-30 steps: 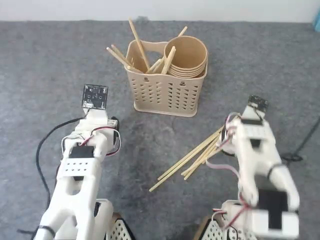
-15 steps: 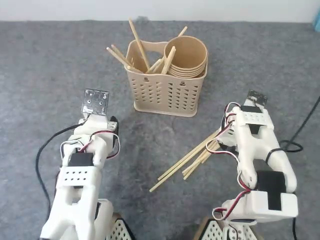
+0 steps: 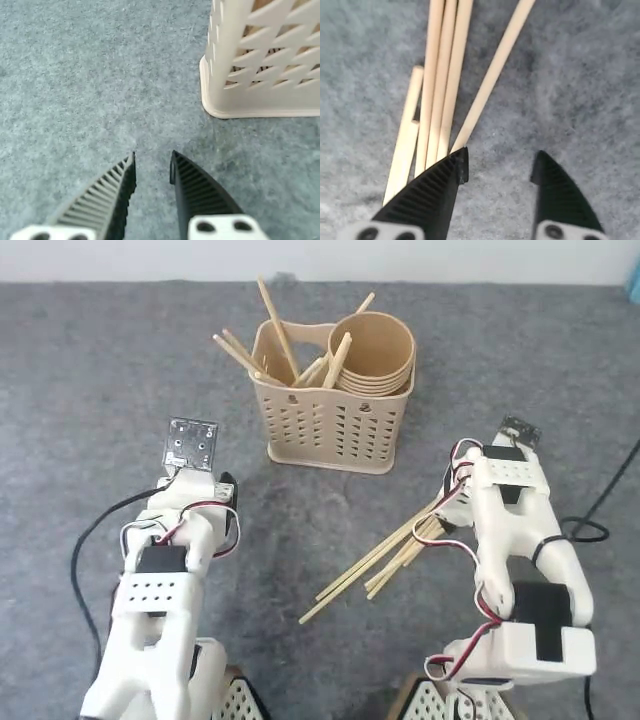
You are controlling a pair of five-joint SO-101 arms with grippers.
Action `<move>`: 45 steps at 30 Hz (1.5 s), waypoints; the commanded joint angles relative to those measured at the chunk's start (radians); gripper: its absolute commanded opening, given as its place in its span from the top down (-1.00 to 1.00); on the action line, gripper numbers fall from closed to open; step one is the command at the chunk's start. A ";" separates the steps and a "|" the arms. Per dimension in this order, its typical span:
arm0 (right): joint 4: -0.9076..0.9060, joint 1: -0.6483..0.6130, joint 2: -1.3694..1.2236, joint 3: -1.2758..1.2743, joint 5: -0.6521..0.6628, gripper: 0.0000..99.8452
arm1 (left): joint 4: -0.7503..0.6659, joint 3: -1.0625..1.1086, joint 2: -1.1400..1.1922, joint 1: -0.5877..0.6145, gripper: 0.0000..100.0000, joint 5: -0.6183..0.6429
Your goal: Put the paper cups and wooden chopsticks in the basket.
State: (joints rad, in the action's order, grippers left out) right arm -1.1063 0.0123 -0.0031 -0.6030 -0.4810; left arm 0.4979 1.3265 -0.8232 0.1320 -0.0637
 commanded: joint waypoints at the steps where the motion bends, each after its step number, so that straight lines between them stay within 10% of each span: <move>1: 0.035 -0.012 0.079 0.048 -0.012 0.74 | -0.002 -0.004 -0.037 -0.002 0.78 -0.015; 23: 0.018 0.053 -0.107 0.133 -0.006 0.96 | -0.002 -0.004 -0.037 0.005 0.78 -0.017; 36: -0.352 0.042 0.461 0.336 -0.006 0.98 | -0.002 -0.004 -0.037 0.005 0.78 -0.017; 45: 0.151 -0.088 0.963 0.397 0.153 0.98 | -0.002 -0.002 -0.035 0.005 0.79 -0.017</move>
State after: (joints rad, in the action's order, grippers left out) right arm -1.1600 -0.0046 0.8101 -0.2578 -0.4304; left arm 0.4979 1.3265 -0.8232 0.1335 -0.0637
